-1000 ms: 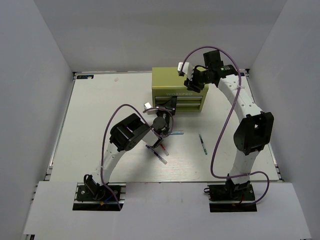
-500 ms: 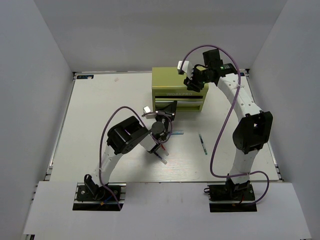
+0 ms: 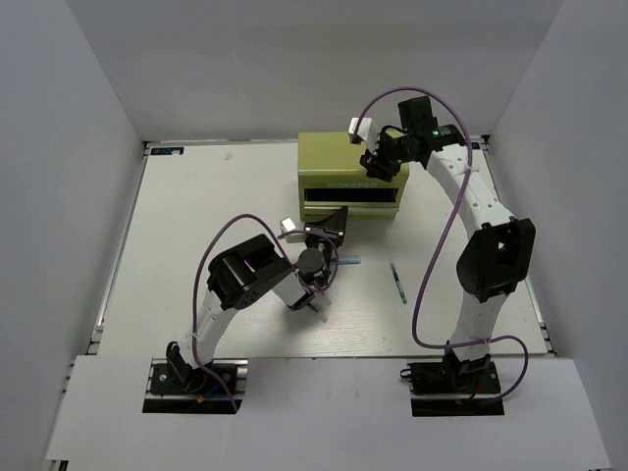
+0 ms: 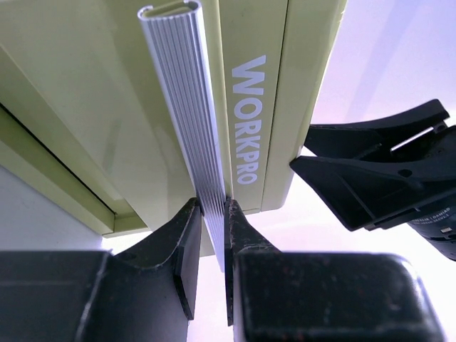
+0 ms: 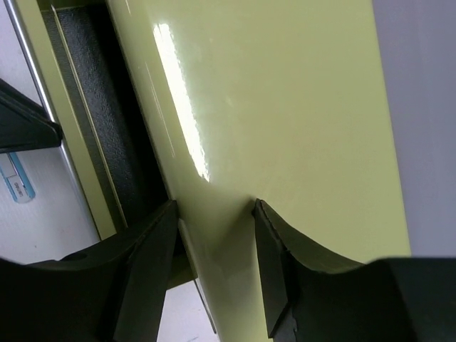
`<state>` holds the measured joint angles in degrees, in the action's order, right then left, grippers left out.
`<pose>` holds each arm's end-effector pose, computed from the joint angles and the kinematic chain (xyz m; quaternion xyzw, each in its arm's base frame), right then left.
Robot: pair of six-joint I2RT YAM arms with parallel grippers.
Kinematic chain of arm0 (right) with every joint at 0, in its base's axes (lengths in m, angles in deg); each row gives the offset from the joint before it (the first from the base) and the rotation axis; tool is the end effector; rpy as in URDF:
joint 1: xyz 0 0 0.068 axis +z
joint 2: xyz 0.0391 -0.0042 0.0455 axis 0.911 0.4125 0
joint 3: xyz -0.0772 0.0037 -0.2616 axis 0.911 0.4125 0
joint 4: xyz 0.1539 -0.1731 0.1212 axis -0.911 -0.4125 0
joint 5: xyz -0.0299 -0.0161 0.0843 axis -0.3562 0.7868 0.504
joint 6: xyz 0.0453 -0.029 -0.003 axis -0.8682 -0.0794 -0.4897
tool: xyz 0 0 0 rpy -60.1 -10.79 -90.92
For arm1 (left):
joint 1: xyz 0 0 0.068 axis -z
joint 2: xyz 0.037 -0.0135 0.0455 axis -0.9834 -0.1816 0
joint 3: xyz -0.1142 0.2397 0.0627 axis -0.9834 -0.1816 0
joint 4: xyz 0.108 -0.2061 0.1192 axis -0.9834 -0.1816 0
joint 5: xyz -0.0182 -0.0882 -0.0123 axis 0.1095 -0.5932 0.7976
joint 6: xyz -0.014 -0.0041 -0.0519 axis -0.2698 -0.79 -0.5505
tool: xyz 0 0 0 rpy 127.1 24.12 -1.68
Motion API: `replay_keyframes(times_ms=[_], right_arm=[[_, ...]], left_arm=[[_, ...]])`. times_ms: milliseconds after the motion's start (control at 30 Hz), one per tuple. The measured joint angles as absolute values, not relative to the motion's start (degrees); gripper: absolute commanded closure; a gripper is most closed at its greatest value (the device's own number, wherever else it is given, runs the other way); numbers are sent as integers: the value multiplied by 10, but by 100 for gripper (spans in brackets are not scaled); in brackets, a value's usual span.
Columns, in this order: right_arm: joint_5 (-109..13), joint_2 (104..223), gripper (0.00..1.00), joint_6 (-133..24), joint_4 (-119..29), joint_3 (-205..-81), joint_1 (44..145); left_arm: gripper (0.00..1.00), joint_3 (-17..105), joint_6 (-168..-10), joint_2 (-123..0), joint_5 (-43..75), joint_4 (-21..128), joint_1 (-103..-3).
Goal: Sort the stationery into containers
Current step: Open the drawer in the storage box.
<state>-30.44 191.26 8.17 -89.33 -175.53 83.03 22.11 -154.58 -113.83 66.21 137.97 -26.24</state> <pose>0.4020 0.1417 0.3444 -0.6050 0.6755 0.0668 0.4163 0.2538 -0.3004 0.1130 -0.3904 0.5372 -0.5456 0.5112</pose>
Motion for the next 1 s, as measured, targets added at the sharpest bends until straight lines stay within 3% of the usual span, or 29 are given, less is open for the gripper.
replay_keyframes(times_ms=[33, 100, 167, 200, 733, 1000], right_arm=[[-306, 1912, 45, 80, -892, -1755, 830], [-307, 1912, 41, 76, -885, -1751, 830], [-308, 1908, 35, 75, -877, -1742, 830], [-313, 1907, 34, 75, -868, -1737, 830], [-322, 1851, 30, 89, -778, -1634, 828], [-320, 1771, 31, 97, -771, -1542, 819]], left_arm=[[100, 219, -1546, -1137, 665, 1380, -261], [81, 215, -1549, -1135, 669, 1380, -258], [9, 210, -1548, -1131, 670, 1378, -258], [0, 202, -1544, -1129, 670, 1370, -257], [0, 119, -1531, -1111, 633, 1328, -228], [0, 82, -1504, -1066, 533, 1298, -229]])
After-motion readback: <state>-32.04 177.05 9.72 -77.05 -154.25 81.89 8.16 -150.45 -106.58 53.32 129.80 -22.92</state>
